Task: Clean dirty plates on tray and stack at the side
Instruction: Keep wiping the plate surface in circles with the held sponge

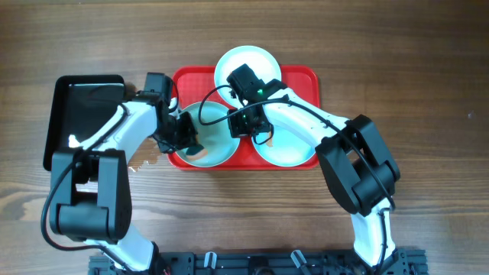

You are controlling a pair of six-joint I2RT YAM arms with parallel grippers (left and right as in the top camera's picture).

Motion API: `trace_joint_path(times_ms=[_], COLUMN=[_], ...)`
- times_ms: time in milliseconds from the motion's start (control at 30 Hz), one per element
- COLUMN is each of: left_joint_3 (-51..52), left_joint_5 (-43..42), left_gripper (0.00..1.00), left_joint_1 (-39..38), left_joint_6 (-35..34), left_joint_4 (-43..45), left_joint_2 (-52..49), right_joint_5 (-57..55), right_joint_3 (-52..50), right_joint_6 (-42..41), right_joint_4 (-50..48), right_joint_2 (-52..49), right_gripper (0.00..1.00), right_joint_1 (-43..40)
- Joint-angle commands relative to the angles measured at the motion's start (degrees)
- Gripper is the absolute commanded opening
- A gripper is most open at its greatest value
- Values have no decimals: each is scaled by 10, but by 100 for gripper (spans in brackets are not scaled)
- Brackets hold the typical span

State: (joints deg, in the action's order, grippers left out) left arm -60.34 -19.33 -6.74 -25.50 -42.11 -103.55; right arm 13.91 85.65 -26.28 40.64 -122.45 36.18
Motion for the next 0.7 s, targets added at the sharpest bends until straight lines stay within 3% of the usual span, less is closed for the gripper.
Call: trace_joint_path(times_ms=[0, 167, 333, 567, 667], left_joint_3=[3, 3, 5, 26, 44], left_joint_5=[-28, 27, 65, 193, 201], left_gripper=[4, 4, 4, 4, 4], left_joint_1=[-30, -49, -50, -50, -50], left_joint_6=[13, -35, -35, -32, -32], left_joint_4=[24, 33, 33, 80, 94], left_joint_2=[31, 25, 17, -10, -19], right_joint_5=[-5, -5, -5, -5, -5], right_joint_3=[-10, -10, -10, -10, -10], right_joint_6=[6, 6, 6, 6, 6], right_joint_4=[9, 10, 10, 10, 10], right_joint_2=[-8, -8, -8, -8, -8], right_gripper=[4, 4, 4, 4, 4], right_joint_1=[5, 5, 5, 5, 5])
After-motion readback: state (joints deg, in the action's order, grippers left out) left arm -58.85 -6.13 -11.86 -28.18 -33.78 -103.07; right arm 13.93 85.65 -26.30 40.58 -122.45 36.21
